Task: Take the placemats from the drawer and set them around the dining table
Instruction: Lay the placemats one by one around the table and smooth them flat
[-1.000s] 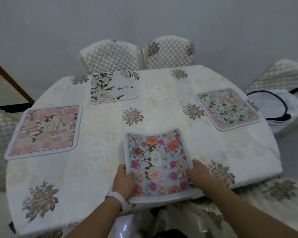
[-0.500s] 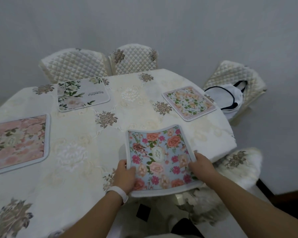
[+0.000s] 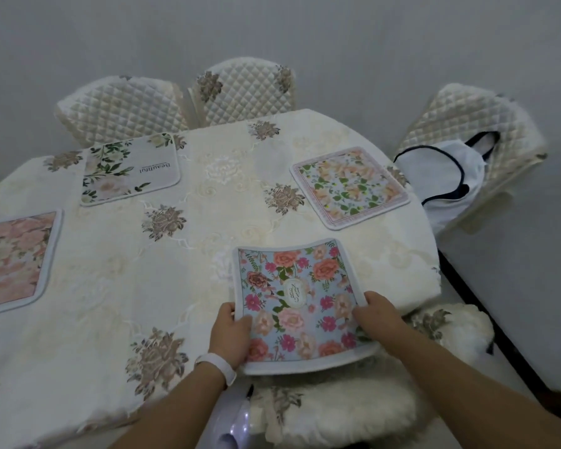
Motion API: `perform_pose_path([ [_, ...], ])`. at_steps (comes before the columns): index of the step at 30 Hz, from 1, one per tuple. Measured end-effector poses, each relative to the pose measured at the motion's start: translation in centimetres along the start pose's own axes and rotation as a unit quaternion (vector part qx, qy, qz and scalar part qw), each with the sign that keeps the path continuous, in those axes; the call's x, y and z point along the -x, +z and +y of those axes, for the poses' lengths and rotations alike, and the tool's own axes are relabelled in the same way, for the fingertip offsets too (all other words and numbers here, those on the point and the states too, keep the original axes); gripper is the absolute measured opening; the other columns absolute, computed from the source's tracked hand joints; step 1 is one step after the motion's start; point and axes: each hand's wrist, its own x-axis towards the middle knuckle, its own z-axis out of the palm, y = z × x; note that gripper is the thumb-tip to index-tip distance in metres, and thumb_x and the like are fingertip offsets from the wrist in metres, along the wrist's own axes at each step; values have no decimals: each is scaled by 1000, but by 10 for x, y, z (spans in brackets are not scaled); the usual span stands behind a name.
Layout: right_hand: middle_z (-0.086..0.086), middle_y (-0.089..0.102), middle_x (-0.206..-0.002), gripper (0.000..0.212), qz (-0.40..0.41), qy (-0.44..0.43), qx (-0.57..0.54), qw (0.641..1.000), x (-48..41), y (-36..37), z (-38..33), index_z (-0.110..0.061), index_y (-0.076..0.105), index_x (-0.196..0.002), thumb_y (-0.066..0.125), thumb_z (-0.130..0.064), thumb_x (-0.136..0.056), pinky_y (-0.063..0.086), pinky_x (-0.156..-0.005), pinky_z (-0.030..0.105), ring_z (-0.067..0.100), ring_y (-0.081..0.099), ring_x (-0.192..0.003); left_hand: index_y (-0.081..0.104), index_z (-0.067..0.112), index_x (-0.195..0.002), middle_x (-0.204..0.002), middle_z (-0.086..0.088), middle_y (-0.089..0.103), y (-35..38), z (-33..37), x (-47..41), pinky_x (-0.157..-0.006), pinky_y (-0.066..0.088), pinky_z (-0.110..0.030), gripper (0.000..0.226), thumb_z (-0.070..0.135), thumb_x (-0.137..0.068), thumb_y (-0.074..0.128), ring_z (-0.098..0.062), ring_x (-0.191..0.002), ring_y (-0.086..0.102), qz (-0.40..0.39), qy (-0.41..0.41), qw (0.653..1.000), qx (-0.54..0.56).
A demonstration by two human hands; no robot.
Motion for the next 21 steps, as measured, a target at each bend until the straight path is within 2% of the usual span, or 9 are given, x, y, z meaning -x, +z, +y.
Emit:
perform_pose_path([
  [2,3,61,-94,18,-16,10,-11,1000,-17,-16,11,-10,56,-111,49,-11,-95,47,-54,22,16,60,-80,53,14,-99,-94,-11,69,23,2,-1,-51,56,-31,8,7,-96,51,-26,-75,71,17,-6,1000,-7],
  [5,9,62,-101,18,-36,10,-17,999,-42,-36,21,-7,56,-111,51,-10,-94,52,-64,28,23,63,-88,52,17,-98,-93,-8,67,49,4,-3,-51,56,-30,8,9,-96,51,-26,-76,70,46,-20,999,-11],
  [10,7,59,-100,15,-63,-3,-2,998,-66,-47,22,-11,53,-107,53,-7,-93,51,-76,32,26,61,-91,52,16,-102,-95,-9,67,64,0,-8,-49,54,-29,8,11,-95,53,-26,-76,69,89,-45,994,-35],
  [14,4,60,-99,16,-104,-33,14,994,-73,-36,19,-13,52,-109,49,-8,-95,52,-73,29,18,60,-85,53,15,-102,-96,-10,68,55,-10,-11,-51,54,-31,8,10,-95,53,-28,-78,69,121,-67,990,-26],
  [18,5,62,-98,14,-126,-58,36,990,-78,-22,9,-12,53,-108,47,-9,-96,56,-83,37,22,62,-89,53,14,-107,-97,-8,67,42,-15,-16,-52,52,-28,12,10,-96,51,-26,-79,68,149,-74,986,-22],
  [21,1,61,-93,12,-123,-66,61,988,-87,-18,-3,-12,52,-106,48,-9,-95,54,-76,34,21,62,-86,53,14,-110,-97,-7,67,38,-16,-25,-54,53,-29,14,12,-96,51,-25,-80,68,161,-75,984,-14],
])
